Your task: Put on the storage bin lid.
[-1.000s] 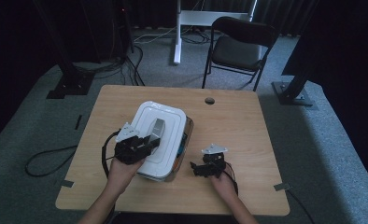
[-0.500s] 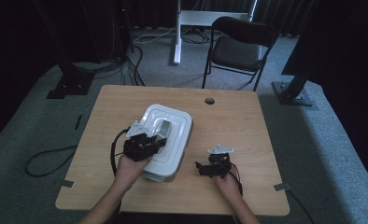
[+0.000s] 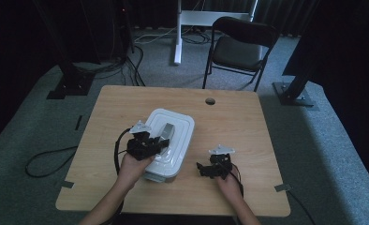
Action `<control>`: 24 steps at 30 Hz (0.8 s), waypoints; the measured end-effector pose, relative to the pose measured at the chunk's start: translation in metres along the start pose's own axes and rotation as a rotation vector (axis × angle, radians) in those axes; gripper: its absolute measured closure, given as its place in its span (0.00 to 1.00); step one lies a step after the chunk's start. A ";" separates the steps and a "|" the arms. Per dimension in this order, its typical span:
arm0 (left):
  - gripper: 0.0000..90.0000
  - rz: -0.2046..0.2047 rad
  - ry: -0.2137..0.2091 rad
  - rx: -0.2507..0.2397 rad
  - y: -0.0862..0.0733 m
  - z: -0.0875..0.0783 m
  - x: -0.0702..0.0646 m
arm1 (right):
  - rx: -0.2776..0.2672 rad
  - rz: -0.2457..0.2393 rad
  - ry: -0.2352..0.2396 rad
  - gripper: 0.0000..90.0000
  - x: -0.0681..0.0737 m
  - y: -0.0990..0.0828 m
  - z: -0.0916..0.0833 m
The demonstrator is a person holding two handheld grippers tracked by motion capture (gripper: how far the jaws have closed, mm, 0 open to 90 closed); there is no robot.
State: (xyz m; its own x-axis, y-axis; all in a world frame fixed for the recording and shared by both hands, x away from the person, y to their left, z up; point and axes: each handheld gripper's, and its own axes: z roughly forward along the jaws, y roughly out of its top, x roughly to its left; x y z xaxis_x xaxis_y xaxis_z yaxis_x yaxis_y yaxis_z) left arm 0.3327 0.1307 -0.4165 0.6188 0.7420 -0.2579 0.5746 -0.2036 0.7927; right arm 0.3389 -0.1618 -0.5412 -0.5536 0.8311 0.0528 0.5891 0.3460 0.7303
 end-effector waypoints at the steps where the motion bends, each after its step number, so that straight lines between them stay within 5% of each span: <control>1: 0.78 0.000 0.002 -0.001 0.000 0.000 0.000 | 0.002 -0.001 -0.001 0.13 0.000 0.000 0.000; 11: 0.78 -0.015 -0.002 -0.012 -0.002 0.000 0.002 | 0.009 -0.005 0.007 0.13 0.000 0.000 0.001; 18: 0.76 0.009 0.018 -0.002 -0.003 0.000 0.000 | 0.011 -0.004 0.009 0.13 0.000 0.000 0.001; 21: 0.53 0.018 0.011 0.022 -0.002 0.001 -0.001 | 0.009 -0.002 0.009 0.13 0.000 0.000 0.001; 24: 0.49 0.028 0.013 0.019 0.000 -0.003 -0.002 | 0.009 -0.004 0.006 0.13 0.000 0.000 0.001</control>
State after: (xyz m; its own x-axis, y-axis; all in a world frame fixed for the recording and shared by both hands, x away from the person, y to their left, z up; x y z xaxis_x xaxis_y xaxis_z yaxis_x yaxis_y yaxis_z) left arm 0.3300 0.1309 -0.4145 0.6277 0.7443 -0.2280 0.5672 -0.2368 0.7888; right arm 0.3394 -0.1617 -0.5416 -0.5596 0.8270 0.0544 0.5924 0.3532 0.7241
